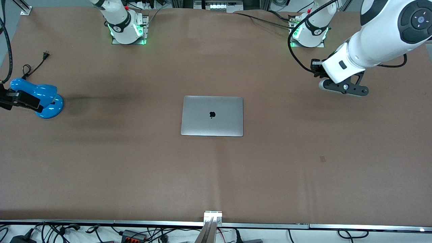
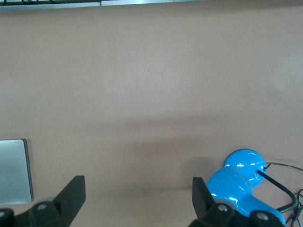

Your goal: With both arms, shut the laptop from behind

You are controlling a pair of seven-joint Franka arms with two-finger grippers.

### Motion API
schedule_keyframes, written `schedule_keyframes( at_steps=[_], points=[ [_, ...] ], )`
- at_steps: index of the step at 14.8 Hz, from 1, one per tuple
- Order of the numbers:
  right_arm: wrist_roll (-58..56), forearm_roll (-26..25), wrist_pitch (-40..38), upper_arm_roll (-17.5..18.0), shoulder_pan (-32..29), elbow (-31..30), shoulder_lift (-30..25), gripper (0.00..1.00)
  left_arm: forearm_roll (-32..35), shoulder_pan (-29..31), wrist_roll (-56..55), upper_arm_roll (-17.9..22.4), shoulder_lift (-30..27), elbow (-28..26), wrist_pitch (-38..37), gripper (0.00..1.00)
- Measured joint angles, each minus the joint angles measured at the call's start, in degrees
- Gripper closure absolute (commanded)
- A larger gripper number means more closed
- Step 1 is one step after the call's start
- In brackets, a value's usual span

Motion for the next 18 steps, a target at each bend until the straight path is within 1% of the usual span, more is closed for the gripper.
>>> schedule_keyframes(
  at_steps=[2,3,5,7,9,12,15,17,18],
  points=[
    [0.0,0.0,0.0,0.6,-0.8,0.0,-0.2,0.0,-0.4,0.0,-0.1,-0.5,0.8,-0.2,-1.0,0.0],
    [-0.1,0.0,0.0,1.1,-1.3,0.0,-0.2,0.0,-1.6,0.0,-0.1,-0.6,1.0,0.0,-1.8,0.0],
    [-0.1,0.0,0.0,1.6,-1.6,0.0,-0.2,0.0,-3.8,0.1,-1.1,-0.7,0.5,1.5,-3.4,0.0],
    [-0.2,0.0,-0.2,1.8,-1.6,-0.8,-0.6,0.0,-4.1,0.1,-2.6,-0.8,-0.6,2.7,-5.6,0.0],
    [-0.2,0.0,1.0,1.9,-1.6,-4.1,-2.5,0.0,-3.9,0.1,-2.9,-0.8,-1.0,2.7,-7.1,0.0],
    [-0.2,0.0,3.8,1.9,-1.6,-12.9,-8.7,0.0,-0.2,1.4,-2.7,0.0,-0.2,2.7,-6.3,0.0],
    [-0.2,0.0,4.1,2.1,-1.6,-19.9,-14.7,0.0,2.6,6.2,-1.7,1.0,-0.4,3.8,-4.0,0.0],
    [-0.2,0.0,4.1,2.2,-1.6,-22.1,-16.8,0.0,2.6,9.8,-0.5,1.2,-0.1,3.8,-2.5,0.0],
    [-0.2,0.0,4.1,2.3,-1.6,-22.5,-17.3,0.0,2.2,10.7,0.5,1.2,0.1,3.8,-2.3,0.0]
  ],
)
